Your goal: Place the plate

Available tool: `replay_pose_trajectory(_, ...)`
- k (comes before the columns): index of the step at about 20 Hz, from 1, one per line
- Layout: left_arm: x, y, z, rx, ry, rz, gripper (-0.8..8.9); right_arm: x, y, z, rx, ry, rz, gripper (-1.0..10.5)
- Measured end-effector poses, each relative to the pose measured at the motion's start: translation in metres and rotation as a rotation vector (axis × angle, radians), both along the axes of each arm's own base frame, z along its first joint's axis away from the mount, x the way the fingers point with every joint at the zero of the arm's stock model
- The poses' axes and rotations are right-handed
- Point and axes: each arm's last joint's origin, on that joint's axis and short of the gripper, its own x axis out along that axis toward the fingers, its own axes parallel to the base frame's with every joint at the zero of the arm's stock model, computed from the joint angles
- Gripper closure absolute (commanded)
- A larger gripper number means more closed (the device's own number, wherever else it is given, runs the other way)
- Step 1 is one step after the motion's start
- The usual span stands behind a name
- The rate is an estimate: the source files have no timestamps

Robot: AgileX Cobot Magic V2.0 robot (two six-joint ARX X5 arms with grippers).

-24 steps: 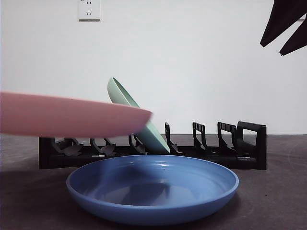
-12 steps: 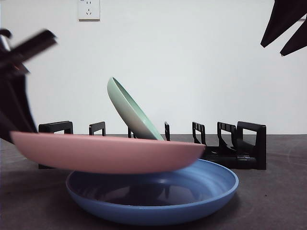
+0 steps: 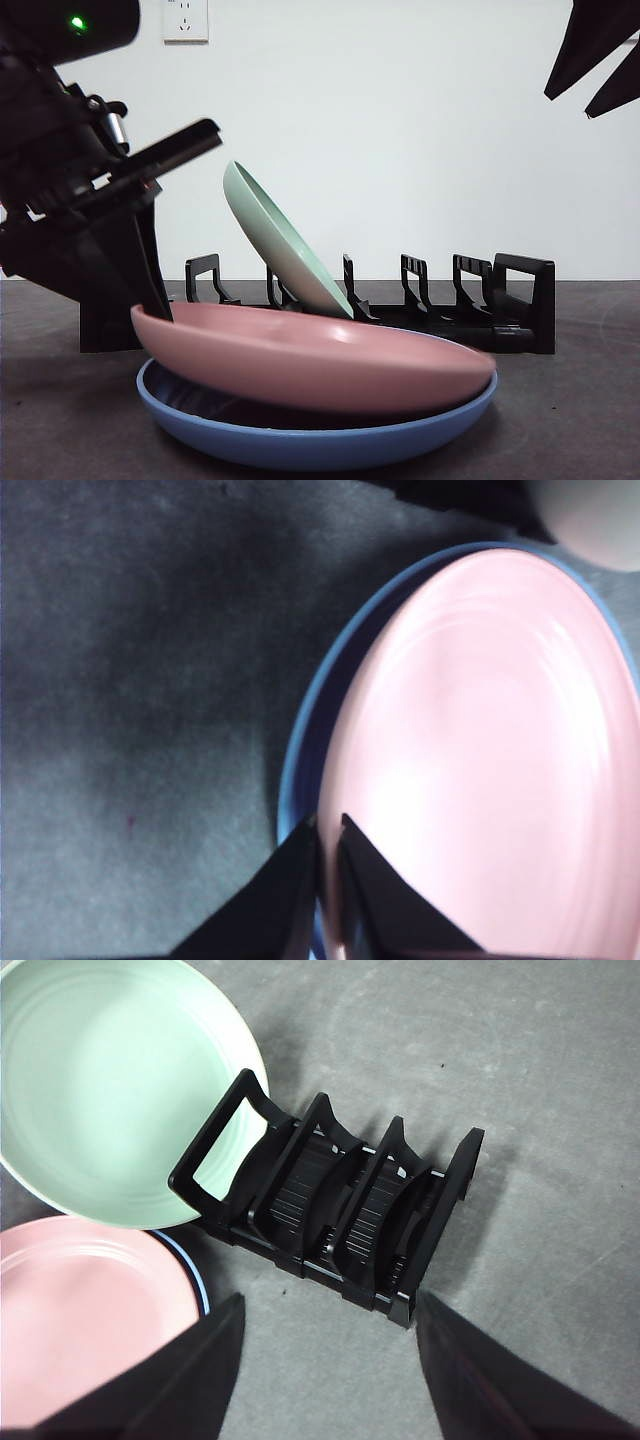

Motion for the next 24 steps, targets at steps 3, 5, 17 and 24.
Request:
replay_pose_trajectory(3, 0.000, -0.002, -0.004, 0.045, -0.016, -0.007, 7.98, 0.000, 0.000, 0.000, 0.000, 0.000, 0.000, 6.8)
replay_pose_trajectory(5, 0.001, -0.002, -0.004, 0.061, -0.033, -0.016, 7.96, 0.000, 0.000, 0.000, 0.000, 0.000, 0.000, 6.8)
replay_pose_trajectory(17, -0.002, 0.001, 0.010, 0.117, -0.024, -0.087, 4.63, 0.000, 0.000, 0.000, 0.000, 0.001, 0.001, 6.8)
replay_pose_trajectory(24, -0.017, 0.050, 0.100, 0.160, -0.333, -0.181, 4.69, -0.003, 0.014, 0.000, 0.019, 0.013, 0.050, 6.8)
